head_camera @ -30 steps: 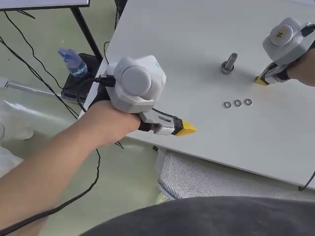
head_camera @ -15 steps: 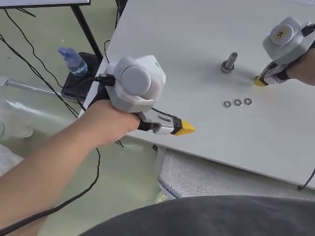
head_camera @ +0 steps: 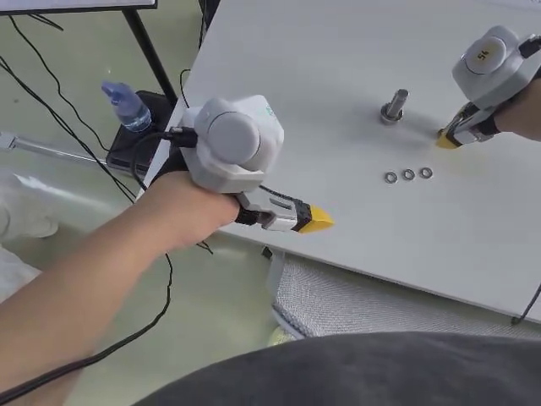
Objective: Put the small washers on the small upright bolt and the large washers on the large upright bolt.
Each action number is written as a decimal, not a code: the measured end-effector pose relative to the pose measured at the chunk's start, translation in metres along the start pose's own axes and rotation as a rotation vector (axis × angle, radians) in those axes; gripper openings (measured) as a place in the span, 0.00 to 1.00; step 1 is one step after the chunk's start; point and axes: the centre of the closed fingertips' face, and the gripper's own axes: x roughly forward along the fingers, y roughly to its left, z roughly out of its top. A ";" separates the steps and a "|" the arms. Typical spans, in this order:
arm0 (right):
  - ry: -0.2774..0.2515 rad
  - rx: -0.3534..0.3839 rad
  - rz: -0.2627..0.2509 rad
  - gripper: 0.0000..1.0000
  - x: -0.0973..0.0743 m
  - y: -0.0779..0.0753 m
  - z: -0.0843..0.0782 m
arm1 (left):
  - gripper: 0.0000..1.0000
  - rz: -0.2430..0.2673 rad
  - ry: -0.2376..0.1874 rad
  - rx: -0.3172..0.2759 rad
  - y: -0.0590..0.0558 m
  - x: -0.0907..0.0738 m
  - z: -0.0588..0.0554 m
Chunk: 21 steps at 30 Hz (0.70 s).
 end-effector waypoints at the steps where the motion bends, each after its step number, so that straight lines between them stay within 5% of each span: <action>1: 0.000 0.000 0.001 0.28 -0.001 0.000 0.000 | 0.86 0.000 0.000 0.002 0.000 0.000 0.000; 21: -0.016 -0.027 -0.012 0.28 -0.029 0.000 0.009 | 0.88 0.020 -0.004 0.008 0.000 -0.005 0.002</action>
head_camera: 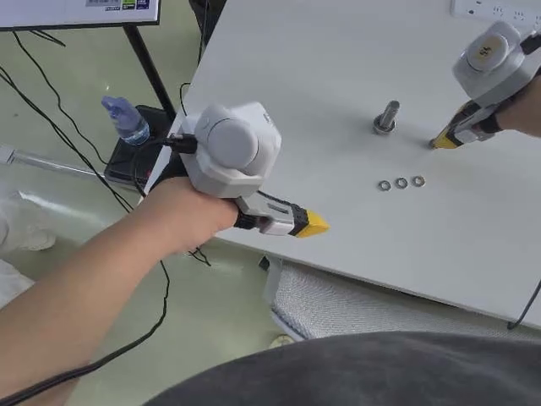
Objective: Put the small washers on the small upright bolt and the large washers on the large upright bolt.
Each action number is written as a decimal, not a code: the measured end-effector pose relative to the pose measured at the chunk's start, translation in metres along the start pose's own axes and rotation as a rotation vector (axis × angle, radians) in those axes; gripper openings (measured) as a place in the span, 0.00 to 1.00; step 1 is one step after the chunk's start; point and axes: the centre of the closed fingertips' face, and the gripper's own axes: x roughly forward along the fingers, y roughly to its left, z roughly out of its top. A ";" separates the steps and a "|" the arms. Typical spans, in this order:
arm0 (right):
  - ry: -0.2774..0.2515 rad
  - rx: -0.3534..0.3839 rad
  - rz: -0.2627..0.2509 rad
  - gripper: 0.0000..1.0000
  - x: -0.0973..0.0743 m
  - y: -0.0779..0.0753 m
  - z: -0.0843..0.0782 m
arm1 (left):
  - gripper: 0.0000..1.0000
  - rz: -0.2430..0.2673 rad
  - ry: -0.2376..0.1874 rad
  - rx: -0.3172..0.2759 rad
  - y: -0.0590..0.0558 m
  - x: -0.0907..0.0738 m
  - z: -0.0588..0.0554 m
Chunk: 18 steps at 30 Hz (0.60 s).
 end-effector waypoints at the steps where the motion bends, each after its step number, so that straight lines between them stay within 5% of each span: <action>1: -0.003 0.001 -0.001 0.28 -0.003 -0.001 0.001 | 0.88 0.001 0.001 0.001 0.000 0.000 -0.001; 18: -0.008 -0.013 -0.010 0.28 -0.026 0.007 0.007 | 0.91 0.004 0.012 0.007 0.000 0.004 -0.006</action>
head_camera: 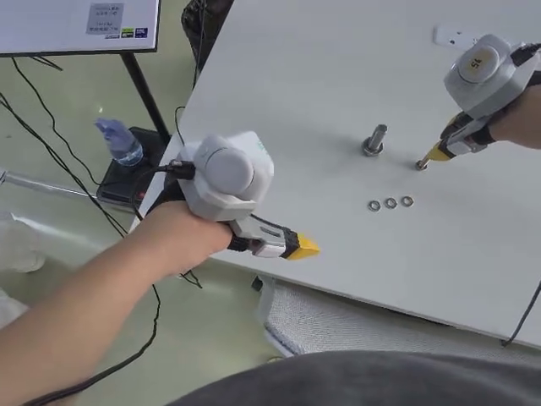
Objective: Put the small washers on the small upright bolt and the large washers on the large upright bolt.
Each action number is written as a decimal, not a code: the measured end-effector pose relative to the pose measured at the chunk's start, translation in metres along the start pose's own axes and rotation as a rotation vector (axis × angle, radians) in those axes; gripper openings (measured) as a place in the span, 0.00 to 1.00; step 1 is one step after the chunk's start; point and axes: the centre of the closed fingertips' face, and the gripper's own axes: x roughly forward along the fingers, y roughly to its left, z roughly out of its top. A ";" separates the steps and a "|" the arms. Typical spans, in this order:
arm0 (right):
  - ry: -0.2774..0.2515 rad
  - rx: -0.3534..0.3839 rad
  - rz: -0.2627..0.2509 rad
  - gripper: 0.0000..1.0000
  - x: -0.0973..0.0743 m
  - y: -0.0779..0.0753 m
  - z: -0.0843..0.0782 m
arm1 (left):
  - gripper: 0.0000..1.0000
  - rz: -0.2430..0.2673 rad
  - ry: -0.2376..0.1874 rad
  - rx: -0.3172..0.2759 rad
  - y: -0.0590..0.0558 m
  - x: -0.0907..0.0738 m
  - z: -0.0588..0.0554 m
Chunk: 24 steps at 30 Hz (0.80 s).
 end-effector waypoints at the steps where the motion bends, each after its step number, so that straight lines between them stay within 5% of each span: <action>1: 0.000 0.000 0.000 0.28 -0.002 0.001 0.000 | 0.91 -0.002 -0.001 0.000 0.000 0.000 0.000; 24: -0.024 0.005 0.049 0.29 -0.003 0.040 -0.016 | 0.87 -0.008 0.018 0.019 -0.007 0.002 0.003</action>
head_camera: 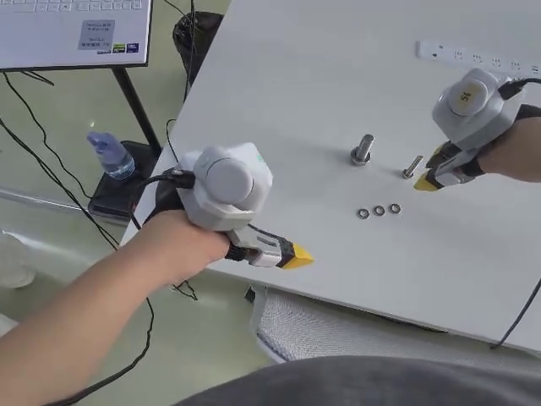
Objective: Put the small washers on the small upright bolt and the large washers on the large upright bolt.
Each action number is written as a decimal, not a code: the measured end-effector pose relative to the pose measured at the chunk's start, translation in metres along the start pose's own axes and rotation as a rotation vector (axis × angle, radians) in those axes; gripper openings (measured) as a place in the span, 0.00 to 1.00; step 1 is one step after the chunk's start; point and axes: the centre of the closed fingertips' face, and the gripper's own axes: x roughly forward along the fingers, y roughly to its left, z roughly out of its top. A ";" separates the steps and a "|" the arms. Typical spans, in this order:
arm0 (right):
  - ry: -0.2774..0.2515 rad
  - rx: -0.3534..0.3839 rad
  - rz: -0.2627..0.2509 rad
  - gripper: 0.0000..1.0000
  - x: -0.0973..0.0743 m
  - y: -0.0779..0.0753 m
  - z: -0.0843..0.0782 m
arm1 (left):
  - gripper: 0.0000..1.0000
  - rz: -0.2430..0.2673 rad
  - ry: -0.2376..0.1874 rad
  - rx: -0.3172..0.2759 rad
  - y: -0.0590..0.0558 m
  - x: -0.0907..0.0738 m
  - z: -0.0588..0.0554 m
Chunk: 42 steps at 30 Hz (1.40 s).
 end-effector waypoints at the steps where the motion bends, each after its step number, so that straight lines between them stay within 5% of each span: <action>1: 0.000 -0.001 0.002 0.30 0.001 0.002 -0.001 | 0.87 0.000 0.000 -0.001 0.000 0.000 0.000; 19: -0.019 -0.014 0.046 0.33 0.016 0.037 0.000 | 0.86 -0.005 0.008 -0.006 -0.004 0.001 -0.004; 35: -0.013 -0.016 0.023 0.31 0.037 0.039 0.000 | 0.85 -0.002 0.003 -0.020 -0.001 0.001 -0.009; 42: -0.002 -0.013 0.017 0.30 0.047 0.032 -0.004 | 0.85 -0.004 -0.012 -0.015 -0.001 -0.003 -0.002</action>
